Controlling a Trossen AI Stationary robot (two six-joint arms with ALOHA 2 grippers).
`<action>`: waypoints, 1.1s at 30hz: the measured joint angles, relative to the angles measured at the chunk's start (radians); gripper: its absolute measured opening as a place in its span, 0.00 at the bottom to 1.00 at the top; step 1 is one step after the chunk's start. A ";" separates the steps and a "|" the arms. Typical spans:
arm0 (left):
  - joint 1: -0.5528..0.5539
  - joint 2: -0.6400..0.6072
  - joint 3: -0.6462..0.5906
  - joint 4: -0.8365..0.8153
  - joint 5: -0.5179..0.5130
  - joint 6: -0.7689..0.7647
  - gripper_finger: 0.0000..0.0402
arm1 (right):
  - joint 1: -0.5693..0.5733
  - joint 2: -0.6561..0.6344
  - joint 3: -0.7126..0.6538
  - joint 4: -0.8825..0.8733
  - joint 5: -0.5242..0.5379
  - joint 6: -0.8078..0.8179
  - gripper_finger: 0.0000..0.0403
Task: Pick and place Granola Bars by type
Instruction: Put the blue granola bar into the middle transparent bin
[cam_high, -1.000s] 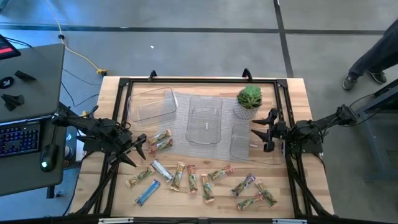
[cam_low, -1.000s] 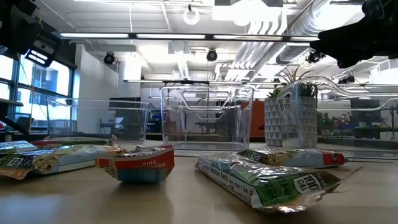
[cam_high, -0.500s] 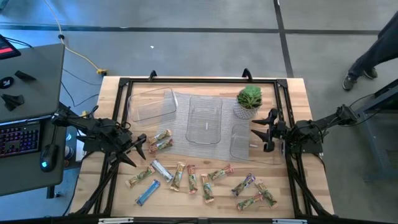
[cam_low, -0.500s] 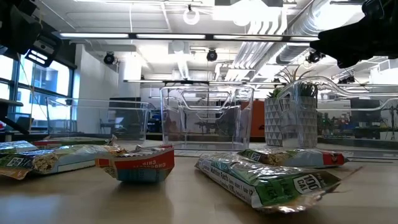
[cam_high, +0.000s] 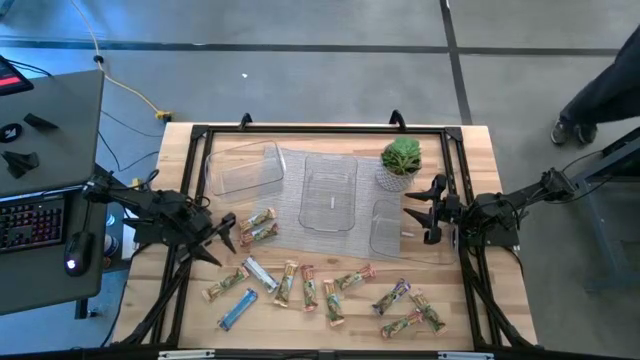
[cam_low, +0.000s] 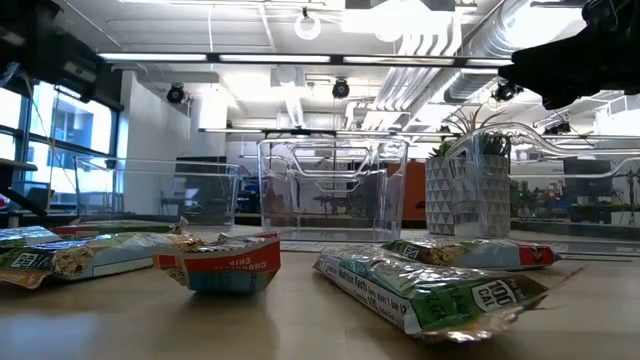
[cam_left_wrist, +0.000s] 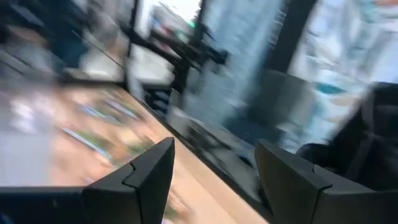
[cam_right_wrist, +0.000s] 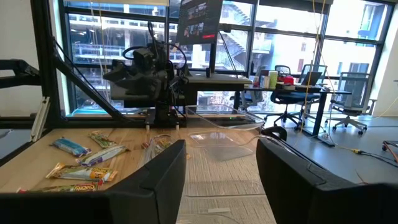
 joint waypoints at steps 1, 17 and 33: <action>0.000 0.000 0.000 0.026 -0.049 0.011 0.54 | 0.000 0.000 0.000 0.000 0.000 0.000 0.45; 0.000 0.001 0.003 0.029 -0.160 -0.132 0.54 | 0.000 0.000 0.000 0.000 0.000 0.000 0.45; 0.000 0.001 0.005 -0.044 -0.303 -0.180 0.54 | 0.000 0.000 0.000 0.054 0.001 0.017 0.45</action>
